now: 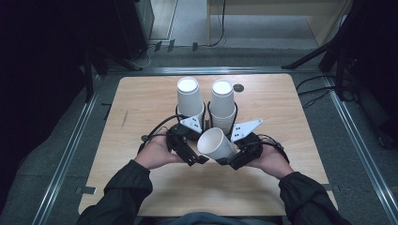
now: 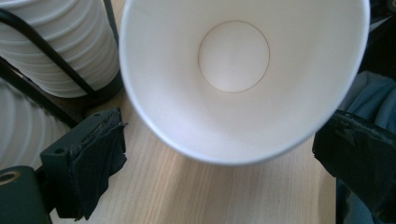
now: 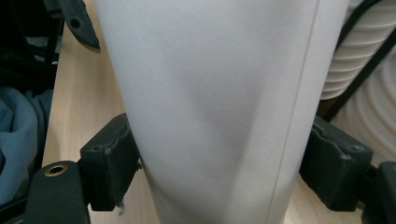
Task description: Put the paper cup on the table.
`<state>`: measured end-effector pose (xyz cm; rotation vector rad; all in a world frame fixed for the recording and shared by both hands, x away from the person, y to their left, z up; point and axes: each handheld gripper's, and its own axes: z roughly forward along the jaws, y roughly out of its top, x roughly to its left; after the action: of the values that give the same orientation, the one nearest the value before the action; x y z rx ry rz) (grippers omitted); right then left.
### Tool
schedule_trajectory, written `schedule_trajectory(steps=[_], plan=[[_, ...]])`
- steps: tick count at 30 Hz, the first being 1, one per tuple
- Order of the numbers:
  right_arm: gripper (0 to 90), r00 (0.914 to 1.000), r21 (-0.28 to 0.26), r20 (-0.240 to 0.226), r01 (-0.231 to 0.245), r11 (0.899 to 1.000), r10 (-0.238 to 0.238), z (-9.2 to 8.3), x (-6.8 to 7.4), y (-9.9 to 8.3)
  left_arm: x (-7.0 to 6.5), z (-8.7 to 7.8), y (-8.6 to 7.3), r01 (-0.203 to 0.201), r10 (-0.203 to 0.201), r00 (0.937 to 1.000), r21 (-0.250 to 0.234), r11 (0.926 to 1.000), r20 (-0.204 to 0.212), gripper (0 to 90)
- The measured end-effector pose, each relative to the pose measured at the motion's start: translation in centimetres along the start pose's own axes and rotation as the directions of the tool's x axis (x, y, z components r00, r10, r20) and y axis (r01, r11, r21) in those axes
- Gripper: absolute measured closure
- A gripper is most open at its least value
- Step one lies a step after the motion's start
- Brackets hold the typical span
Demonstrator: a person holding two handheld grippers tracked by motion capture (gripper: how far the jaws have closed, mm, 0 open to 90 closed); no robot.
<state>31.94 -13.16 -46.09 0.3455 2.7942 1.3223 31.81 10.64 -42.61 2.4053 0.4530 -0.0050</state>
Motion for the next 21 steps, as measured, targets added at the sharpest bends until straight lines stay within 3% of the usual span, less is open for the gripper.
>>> schedule_trajectory(steps=[5,10,16,21], plan=[[20.1,1.0,-0.03,0.006,-0.003,1.0,0.003,-0.6,-0.3,-0.1,0.3,-0.4,-0.5,0.016,-0.016,0.9999,-0.069,0.9975,0.005,3.0],[20.1,0.9999,-0.042,0.011,-0.01,0.999,0.01,-1.1,-0.4,-0.2,0.6,-0.6,-1.1,0.029,-0.029,0.9996,-0.105,0.9941,0.008,3.0],[20.1,0.9998,-0.072,0.013,-0.015,0.997,0.016,-1.5,-0.5,-0.2,0.4,-0.8,-1.1,0.054,-0.048,0.9981,-0.178,0.9825,0.039,3.0],[20.1,0.9999,-0.081,0.006,-0.011,0.997,0.012,-1.5,-0.5,-0.1,0.2,-0.5,-0.8,0.054,-0.046,0.9981,-0.203,0.9777,0.04,3.0]])
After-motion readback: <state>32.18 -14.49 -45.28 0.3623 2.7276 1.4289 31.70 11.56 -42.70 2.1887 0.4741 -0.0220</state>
